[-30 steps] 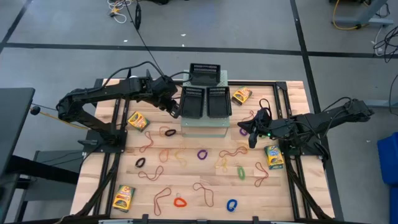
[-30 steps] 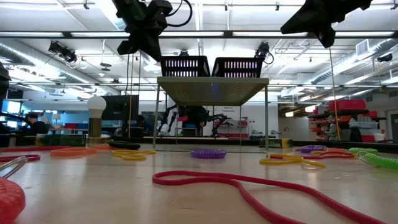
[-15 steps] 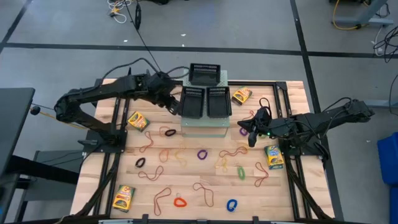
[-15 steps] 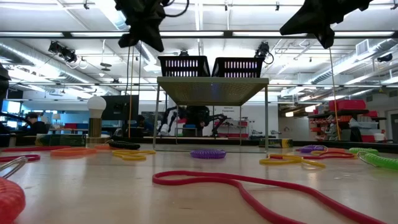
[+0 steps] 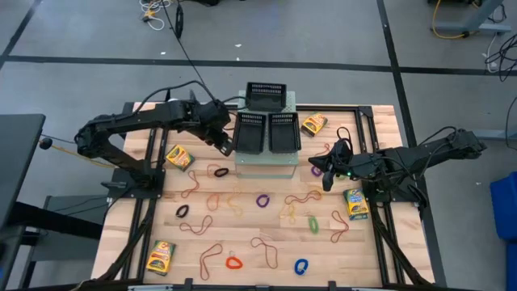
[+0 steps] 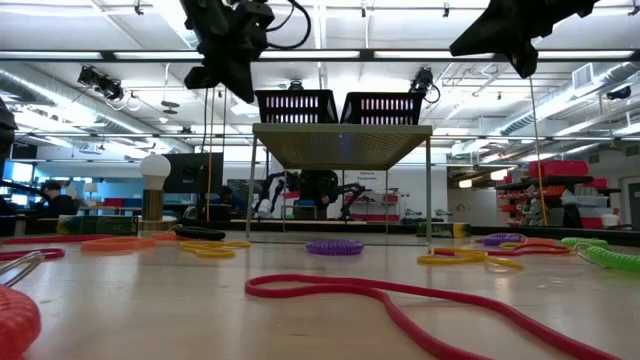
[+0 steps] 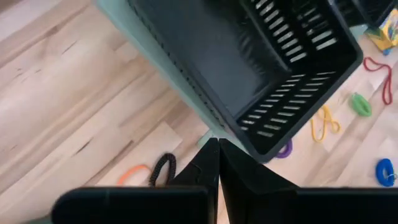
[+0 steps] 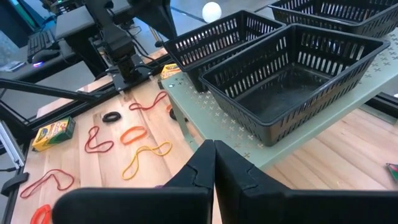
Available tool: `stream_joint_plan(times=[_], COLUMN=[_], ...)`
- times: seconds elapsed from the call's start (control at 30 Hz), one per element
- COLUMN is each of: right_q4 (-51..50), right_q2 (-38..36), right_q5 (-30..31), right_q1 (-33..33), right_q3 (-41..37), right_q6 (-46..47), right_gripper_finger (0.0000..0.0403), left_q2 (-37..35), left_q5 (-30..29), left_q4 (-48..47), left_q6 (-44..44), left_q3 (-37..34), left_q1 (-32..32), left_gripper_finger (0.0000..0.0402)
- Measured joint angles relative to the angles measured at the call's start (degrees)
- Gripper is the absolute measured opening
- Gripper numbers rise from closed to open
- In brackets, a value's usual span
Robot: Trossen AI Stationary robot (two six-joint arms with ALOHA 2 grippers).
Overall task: Pick & Place Office Desk Supplies
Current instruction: Put the black bin on the shelf, then adjust the bottom right black bin on the shelf
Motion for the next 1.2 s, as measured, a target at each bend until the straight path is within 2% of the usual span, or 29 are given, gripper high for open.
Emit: stream_joint_plan(times=[0.57,0.8,1.03,1.2], right_q4=[0.11,0.13,0.15,0.17], right_q2=[0.0,0.0,0.0,0.0], right_q5=[0.02,0.02,0.02,-0.56], right_q1=[0.0,0.0,0.0,-2.23], right_q3=[0.0,0.0,0.0,0.0], right_q6=[-0.14,-0.13,0.67,3.57], right_gripper_finger=[0.0007,0.0007,0.0007,0.0007], left_q2=[2.03,2.03,1.48,-0.65], left_q5=[1.94,1.95,2.38,-1.58], left_q4=[3.02,7.06,4.0,0.13], left_q6=[1.05,1.49,2.9,5.58], left_q3=[-0.07,-0.07,-0.07,-0.04], left_q1=[-0.27,-0.27,-0.25,0.45], left_gripper_finger=[0.0011,0.0011,0.0011,0.0011])
